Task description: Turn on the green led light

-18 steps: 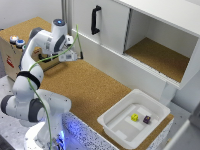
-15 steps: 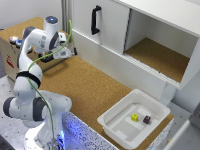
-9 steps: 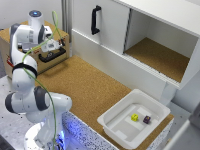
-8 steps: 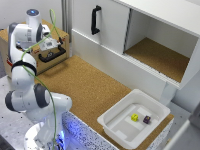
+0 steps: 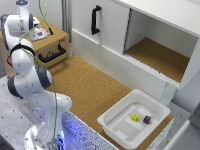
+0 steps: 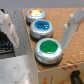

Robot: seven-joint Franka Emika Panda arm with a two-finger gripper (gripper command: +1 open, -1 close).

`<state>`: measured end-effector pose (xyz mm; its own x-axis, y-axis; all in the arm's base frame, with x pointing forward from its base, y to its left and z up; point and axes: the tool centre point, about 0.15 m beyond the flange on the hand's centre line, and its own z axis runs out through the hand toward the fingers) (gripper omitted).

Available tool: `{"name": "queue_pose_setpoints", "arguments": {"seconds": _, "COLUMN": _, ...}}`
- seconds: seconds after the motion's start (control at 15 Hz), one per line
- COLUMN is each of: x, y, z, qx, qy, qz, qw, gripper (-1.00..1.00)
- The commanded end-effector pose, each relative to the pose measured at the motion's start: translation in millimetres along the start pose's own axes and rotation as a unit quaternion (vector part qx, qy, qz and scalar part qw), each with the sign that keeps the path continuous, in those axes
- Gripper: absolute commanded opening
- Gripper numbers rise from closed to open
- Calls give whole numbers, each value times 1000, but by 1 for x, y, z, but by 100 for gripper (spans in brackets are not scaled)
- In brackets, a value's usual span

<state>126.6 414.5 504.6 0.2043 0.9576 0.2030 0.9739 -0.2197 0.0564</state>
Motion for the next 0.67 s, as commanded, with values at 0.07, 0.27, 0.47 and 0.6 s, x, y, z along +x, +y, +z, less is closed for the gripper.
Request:
{"name": "queue_pose_setpoints", "arguments": {"seconds": 0.07, "x": 46, "y": -4, "z": 12, "qx": -19, "qy": -64, "qz": -1, "qw": 998, "gripper": -100}}
{"name": "queue_pose_setpoints", "arguments": {"seconds": 0.27, "x": 48, "y": 5, "z": 22, "qx": -32, "qy": -75, "qz": 3, "qw": 997, "gripper": -100}}
{"name": "queue_pose_setpoints", "arguments": {"seconds": 0.47, "x": 52, "y": 12, "z": 32, "qx": -43, "qy": -77, "qz": 9, "qw": 996, "gripper": -100}}
{"name": "queue_pose_setpoints", "arguments": {"seconds": 0.6, "x": 55, "y": 14, "z": 36, "qx": -48, "qy": -78, "qz": 9, "qw": 996, "gripper": -100}}
